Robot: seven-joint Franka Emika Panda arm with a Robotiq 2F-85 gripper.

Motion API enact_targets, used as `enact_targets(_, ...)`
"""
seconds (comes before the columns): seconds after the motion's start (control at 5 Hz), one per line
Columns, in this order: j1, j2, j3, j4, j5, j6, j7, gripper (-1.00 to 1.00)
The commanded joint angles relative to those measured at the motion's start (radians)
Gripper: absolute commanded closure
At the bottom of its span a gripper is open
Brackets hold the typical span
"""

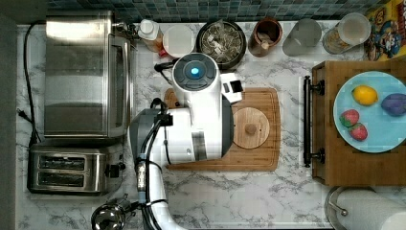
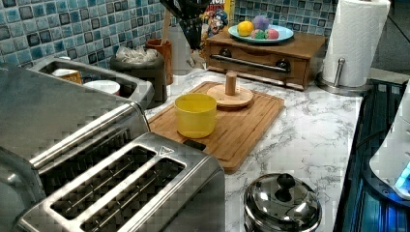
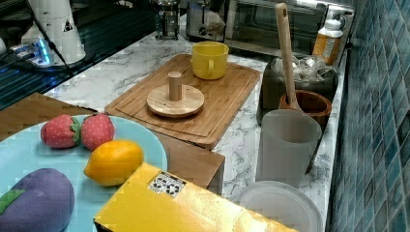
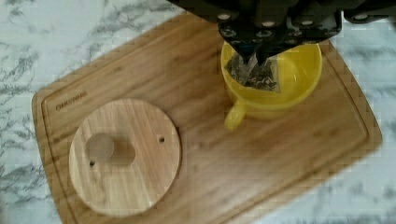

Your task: Put the tea in the cup.

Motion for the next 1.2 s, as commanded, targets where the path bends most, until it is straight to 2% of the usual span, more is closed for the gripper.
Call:
enact_targets(0.2, 0.042, -0.062, 0.073, -0.101, 0.005, 0.009, -0.080, 1.00)
enact_targets(0.6, 0.032, -0.078, 0.071, -0.113, 0.000, 0.033, -0.065, 1.00)
enact_targets(0.8, 0.034, -0.105, 0.074, -0.156, -0.010, 0.087, -0.053, -1.00)
enact_targets(1.2, 0.029, -0.094, 0.070, -0.147, -0.007, 0.081, -0.040, -1.00)
